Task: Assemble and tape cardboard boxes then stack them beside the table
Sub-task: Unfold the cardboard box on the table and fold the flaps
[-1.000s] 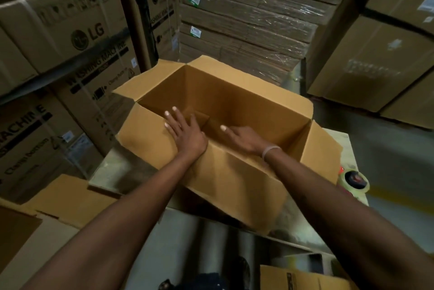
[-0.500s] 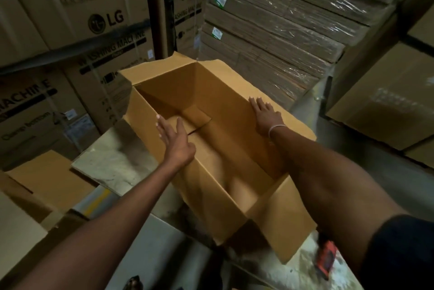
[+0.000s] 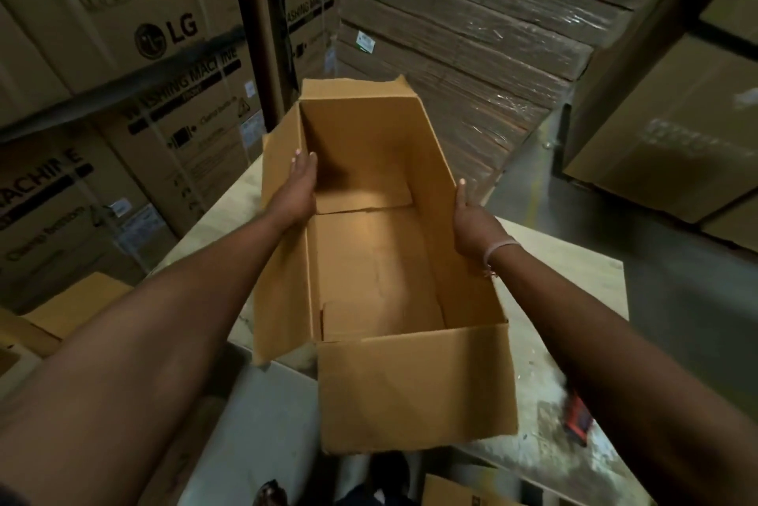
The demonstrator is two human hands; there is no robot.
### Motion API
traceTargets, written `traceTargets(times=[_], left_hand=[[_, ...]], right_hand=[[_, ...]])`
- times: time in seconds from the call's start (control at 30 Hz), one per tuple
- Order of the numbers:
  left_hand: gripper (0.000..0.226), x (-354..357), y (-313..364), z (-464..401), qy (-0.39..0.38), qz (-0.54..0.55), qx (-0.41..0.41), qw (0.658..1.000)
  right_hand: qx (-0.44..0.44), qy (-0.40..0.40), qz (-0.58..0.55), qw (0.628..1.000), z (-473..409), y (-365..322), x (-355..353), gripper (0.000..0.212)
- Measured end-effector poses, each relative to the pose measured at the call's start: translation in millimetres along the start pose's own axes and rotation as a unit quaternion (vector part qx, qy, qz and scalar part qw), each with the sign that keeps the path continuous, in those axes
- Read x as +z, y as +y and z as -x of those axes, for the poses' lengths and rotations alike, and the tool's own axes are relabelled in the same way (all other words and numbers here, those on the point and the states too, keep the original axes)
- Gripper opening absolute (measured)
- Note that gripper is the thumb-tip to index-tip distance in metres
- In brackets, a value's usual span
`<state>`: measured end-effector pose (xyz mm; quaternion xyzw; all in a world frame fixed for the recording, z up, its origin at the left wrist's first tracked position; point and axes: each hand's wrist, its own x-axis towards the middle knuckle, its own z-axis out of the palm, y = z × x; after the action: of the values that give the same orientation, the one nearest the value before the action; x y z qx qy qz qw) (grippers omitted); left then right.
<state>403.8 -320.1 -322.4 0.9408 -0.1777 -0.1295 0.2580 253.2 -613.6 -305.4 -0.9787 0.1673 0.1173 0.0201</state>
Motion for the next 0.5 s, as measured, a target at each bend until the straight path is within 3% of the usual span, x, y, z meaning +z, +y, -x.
traceTargets(times=[0.1, 0.23, 0.37, 0.5], left_hand=[[0.08, 4, 4, 5, 0.028, -0.049, 0.03, 0.998], [0.077, 6, 15, 12, -0.038, -0.074, 0.043, 0.996], [0.093, 16, 14, 24, -0.082, -0.127, 0.044, 0.987], [0.085, 22, 12, 42, -0.069, -0.151, 0.062, 0.984]], right_hand=[[0.058, -0.015, 0.003, 0.998, 21, -14, 6, 0.093], [0.142, -0.056, -0.012, 0.988, 36, -19, 11, 0.104], [0.094, 0.023, 0.004, 0.995, 29, -7, 11, 0.101], [0.052, -0.011, -0.011, 0.999, 35, -5, 15, 0.09]])
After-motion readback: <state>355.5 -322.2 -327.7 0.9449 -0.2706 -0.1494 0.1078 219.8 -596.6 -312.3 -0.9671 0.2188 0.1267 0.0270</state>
